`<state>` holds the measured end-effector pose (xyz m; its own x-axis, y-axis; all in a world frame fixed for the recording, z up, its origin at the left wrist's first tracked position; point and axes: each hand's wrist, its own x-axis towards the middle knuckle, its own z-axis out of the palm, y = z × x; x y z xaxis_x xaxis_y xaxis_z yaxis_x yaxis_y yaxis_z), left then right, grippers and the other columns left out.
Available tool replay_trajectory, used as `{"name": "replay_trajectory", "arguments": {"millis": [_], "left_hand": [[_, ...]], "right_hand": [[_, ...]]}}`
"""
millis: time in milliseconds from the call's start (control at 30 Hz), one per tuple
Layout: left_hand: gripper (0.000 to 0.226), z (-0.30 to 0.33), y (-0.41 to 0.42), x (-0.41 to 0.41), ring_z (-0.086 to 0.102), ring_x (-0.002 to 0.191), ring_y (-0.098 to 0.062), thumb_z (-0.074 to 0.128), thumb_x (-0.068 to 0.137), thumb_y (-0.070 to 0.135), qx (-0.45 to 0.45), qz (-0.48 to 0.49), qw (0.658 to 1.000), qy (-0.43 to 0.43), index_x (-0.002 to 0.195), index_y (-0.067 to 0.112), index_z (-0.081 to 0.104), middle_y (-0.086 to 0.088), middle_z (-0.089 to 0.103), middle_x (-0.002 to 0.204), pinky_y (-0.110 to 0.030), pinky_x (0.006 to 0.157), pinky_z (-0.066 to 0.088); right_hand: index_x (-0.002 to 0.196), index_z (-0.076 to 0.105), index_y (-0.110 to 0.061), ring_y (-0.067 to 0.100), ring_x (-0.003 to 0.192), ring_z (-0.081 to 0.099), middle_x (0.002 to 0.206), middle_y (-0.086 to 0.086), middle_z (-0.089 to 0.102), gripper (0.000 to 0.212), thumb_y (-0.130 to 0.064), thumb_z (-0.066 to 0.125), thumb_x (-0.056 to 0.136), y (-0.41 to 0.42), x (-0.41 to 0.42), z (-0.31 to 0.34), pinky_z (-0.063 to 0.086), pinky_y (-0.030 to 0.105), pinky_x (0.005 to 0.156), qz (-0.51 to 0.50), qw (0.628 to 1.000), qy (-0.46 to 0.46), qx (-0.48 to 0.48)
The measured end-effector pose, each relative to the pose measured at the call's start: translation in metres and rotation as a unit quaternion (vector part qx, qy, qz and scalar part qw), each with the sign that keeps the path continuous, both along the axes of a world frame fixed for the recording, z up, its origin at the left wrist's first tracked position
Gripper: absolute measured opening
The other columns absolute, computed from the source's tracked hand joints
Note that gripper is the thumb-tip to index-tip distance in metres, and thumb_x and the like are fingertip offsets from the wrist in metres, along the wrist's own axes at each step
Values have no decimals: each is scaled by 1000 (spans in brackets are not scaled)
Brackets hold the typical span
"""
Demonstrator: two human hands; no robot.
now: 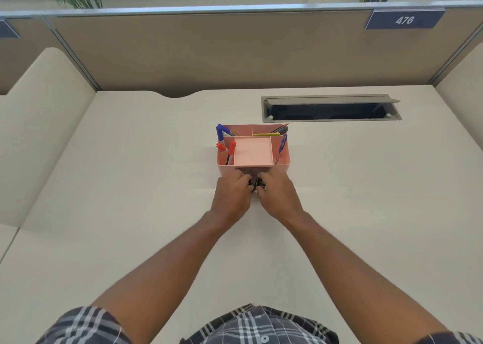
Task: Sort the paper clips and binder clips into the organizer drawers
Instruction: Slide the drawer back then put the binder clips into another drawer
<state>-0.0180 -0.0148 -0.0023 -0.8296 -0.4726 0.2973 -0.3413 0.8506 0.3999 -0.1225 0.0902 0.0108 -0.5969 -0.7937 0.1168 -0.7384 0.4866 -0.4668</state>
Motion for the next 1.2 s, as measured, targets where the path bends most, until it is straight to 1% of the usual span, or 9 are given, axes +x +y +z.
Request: {"name": "replay_trajectory", "arguments": {"millis": [233,367,467,533,600,767,900,1033,1200], "left_hand": [[22,-6,0,7,57,95,-21,64,85,5,43,4,998,42,106,11,65,-6,66,105,-38,83,53],[59,-23,-4,32,48,114,-21,68,77,3,200,126,969,77,129,16,43,-1,49,126,-40,97,47],[93,-33,-13,41,32,137,-22,73,79,11,332,173,927,15,149,21,14,0,23,154,-40,114,34],[104,-34,-19,41,24,144,-20,78,78,19,356,165,920,-13,151,29,5,2,14,159,-43,117,31],[108,-33,-25,37,23,145,-20,81,77,28,360,164,918,-31,151,31,3,1,14,161,-44,117,31],[97,-34,-40,19,39,134,-22,85,69,39,344,165,924,-38,143,31,22,2,40,148,-46,107,44],[74,-27,-41,-1,56,116,-19,83,73,26,349,177,920,10,132,29,38,4,57,130,-38,95,54],[59,-23,-36,-18,61,109,-23,78,78,24,333,239,911,43,127,23,46,1,62,122,-41,94,55],[56,-19,-31,-16,62,106,-21,78,79,28,320,257,910,47,127,21,48,1,63,123,-39,92,54]], "right_hand": [[110,69,-15,20,104,56,115,2,63,23,-12,60,88,5,-7,-3,49,27,84,-4,997,-74,-17],[118,60,-14,24,105,57,111,1,59,34,-4,55,85,29,-11,-16,45,29,86,-122,976,-168,-63],[139,37,-18,23,121,50,131,2,44,65,-10,66,82,37,-17,-29,46,38,98,-178,948,-258,-49],[150,18,-23,21,135,39,149,3,31,94,-21,77,77,35,-21,-34,40,43,109,-166,936,-311,-23],[151,12,-28,20,139,35,153,-1,29,107,-31,83,71,31,-26,-37,38,45,112,-144,939,-312,-13],[129,38,-31,20,117,51,127,-5,54,79,-34,83,65,19,-37,-41,49,43,97,-134,948,-287,-41],[123,47,-24,18,108,57,121,-4,58,61,-27,82,73,6,-40,-42,53,38,89,-185,943,-269,-68],[115,50,-20,25,103,61,114,0,62,49,-30,75,75,-6,-38,-42,56,44,81,-244,936,-242,-70],[114,53,-16,26,100,61,111,3,64,47,-32,75,75,-7,-37,-38,56,44,80,-251,935,-243,-66]]}}
